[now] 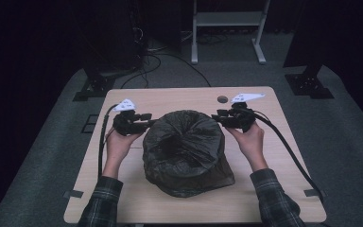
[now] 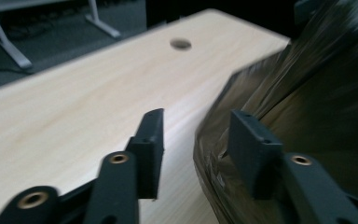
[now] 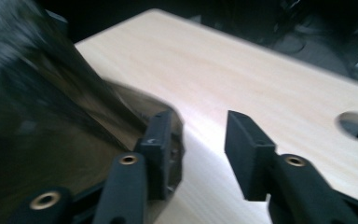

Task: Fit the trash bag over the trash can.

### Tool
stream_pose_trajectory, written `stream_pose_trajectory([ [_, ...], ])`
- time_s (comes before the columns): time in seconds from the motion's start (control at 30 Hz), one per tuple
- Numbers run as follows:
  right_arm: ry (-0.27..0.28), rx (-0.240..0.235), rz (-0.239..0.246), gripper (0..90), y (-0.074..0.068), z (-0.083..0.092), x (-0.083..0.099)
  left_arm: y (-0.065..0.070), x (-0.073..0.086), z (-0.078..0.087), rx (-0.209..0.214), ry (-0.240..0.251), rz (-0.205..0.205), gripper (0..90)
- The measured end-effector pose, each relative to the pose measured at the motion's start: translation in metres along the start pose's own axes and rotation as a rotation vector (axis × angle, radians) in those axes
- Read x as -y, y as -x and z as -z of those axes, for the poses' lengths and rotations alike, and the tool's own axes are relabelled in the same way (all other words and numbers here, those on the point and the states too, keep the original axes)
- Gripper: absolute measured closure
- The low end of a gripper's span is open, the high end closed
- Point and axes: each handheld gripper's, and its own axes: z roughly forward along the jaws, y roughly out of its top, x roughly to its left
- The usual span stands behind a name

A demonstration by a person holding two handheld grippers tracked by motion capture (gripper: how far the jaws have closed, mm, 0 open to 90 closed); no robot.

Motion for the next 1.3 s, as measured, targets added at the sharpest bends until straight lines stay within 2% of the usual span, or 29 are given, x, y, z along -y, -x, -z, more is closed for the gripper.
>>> stream_pose_trajectory([
  [0.1,0.033,0.002,-0.006,54.6,0.001,0.022,-0.005,0.000,-0.007,0.026,0.004,0.043,0.003,49.3],
  [0.2,0.077,-0.016,0.001,51.8,-0.004,0.044,-0.009,0.010,-0.015,0.049,0.021,0.080,-0.019,46.9],
  [0.3,0.119,-0.068,0.023,49.3,-0.018,0.066,-0.016,0.026,-0.025,0.063,0.068,0.088,-0.061,44.4],
  [0.4,0.110,-0.136,0.066,47.0,-0.037,0.075,-0.021,0.046,-0.034,0.067,0.120,0.085,-0.104,42.3],
  [0.57,0.064,-0.214,0.124,44.7,-0.065,0.075,-0.028,0.075,-0.043,0.062,0.166,0.056,-0.173,41.3],
  [0.63,0.048,-0.241,0.144,43.8,-0.075,0.072,-0.029,0.083,-0.045,0.059,0.169,0.052,-0.192,41.2],
  [0.73,0.009,-0.277,0.178,41.2,-0.090,0.066,-0.032,0.089,-0.046,0.053,0.162,0.019,-0.210,41.2],
  [0.83,-0.045,-0.282,0.224,39.0,-0.102,0.057,-0.031,0.092,-0.043,0.047,0.141,-0.013,-0.222,41.3],
  [0.97,-0.125,-0.270,0.268,40.6,-0.112,0.050,-0.030,0.096,-0.041,0.044,0.122,-0.044,-0.251,49.1],
  [1.07,-0.162,-0.246,0.310,54.7,-0.116,0.051,-0.031,0.100,-0.041,0.044,0.087,-0.070,-0.284,59.5],
  [1.13,-0.176,-0.259,0.315,69.6,-0.116,0.052,-0.032,0.102,-0.040,0.044,0.075,-0.088,-0.301,71.4],
  [1.23,-0.201,-0.281,0.322,85.8,-0.115,0.053,-0.031,0.102,-0.040,0.043,0.078,-0.097,-0.302,88.3],
  [1.3,-0.199,-0.277,0.326,89.3,-0.115,0.054,-0.031,0.100,-0.040,0.045,0.076,-0.091,-0.293,89.8],
])
